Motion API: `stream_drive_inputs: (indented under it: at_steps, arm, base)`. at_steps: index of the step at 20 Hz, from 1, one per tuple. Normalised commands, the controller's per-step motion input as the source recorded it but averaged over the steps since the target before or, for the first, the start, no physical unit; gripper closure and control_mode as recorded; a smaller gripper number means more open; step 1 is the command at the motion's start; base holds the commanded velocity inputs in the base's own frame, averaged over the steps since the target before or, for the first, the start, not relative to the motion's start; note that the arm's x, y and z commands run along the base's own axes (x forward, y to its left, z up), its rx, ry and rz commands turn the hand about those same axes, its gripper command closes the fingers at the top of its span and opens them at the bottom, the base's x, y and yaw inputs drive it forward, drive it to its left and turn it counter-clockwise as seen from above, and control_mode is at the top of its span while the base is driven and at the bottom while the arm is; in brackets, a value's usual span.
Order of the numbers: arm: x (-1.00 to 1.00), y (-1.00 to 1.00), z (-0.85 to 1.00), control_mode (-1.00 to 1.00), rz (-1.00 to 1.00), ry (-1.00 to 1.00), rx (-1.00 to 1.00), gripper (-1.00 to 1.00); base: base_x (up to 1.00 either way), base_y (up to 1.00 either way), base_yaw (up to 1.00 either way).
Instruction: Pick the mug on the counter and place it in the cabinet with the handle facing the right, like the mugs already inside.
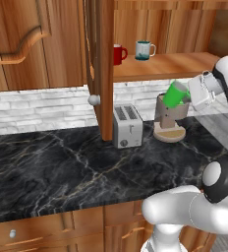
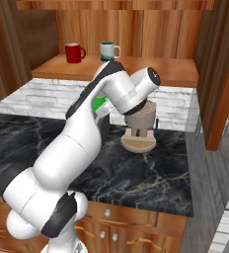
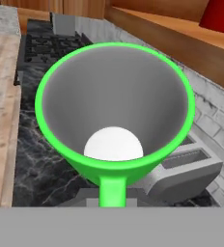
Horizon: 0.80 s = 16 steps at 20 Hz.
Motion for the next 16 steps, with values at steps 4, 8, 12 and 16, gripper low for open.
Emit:
stream_drive_inputs:
  at_steps: [4, 8, 12, 16]
  arm:
    - [0.07, 0.08, 0.10, -1.00, 0.01, -0.06, 0.04, 1.00]
    - [0.06, 0.09, 0.17, -1.00, 0.00, -0.02, 0.02, 1.00]
    - [0.04, 0.08, 0.22, -1.00, 0.00, 0.00, 0.01, 1.00]
    - [0.06, 0.07, 0.18, -1.00, 0.00, 0.00, 0.02, 1.00]
  base:
    - [0.00, 0.00, 0.00]
    - [0.00, 0.00, 0.00]
    - [0.00, 0.00, 0.00]
    - [0.00, 0.00, 0.00]
